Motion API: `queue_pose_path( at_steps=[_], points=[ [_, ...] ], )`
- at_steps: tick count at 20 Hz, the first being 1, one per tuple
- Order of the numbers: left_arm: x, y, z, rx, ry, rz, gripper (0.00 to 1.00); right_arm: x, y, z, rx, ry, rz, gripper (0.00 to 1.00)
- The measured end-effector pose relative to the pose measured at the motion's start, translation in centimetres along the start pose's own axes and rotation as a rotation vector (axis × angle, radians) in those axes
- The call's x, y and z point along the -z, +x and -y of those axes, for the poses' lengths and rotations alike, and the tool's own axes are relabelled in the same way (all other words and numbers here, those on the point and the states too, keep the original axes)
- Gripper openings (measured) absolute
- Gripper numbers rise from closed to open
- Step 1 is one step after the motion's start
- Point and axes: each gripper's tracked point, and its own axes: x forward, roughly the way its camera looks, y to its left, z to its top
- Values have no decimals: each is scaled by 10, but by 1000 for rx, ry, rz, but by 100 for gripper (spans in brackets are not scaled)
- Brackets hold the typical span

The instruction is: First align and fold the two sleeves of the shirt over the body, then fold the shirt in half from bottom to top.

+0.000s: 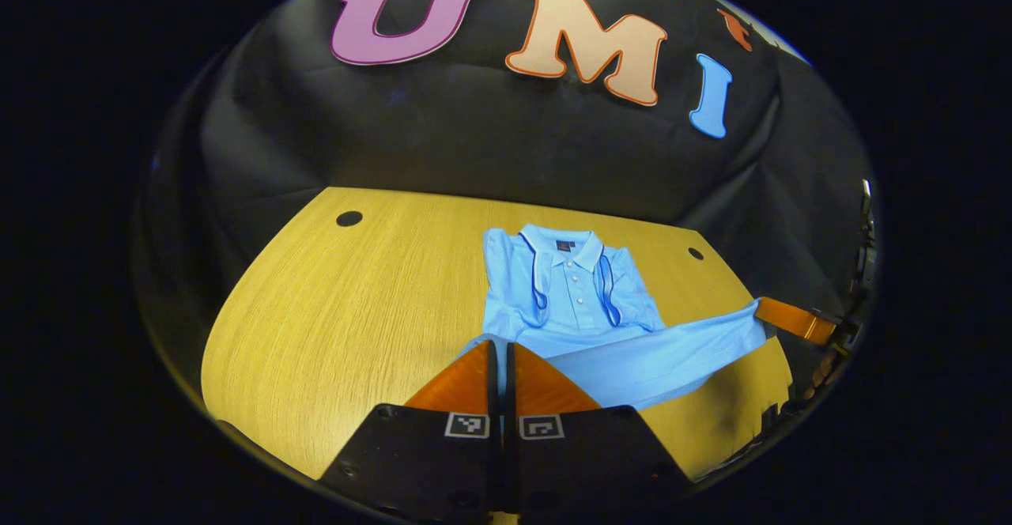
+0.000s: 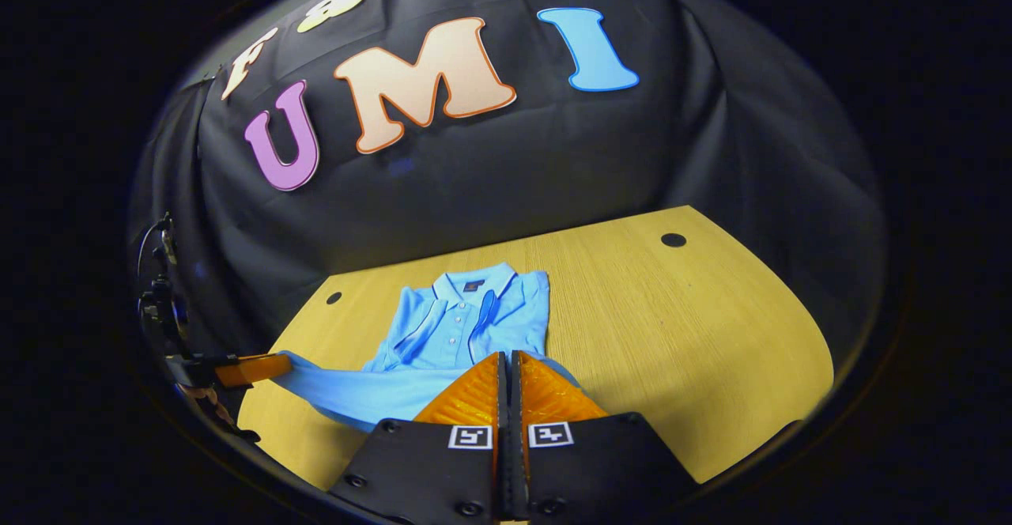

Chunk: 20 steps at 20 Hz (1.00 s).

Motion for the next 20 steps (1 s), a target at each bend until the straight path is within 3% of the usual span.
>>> queue_pose_path(
  at_steps=[12,20],
  points=[
    [-94,132,-14,30,16,63,0,-74,135,-9,35,-17,108,2],
    [-88,238,-38,8,46,24,0,-38,238,16,147,2,24,2]
  ],
)
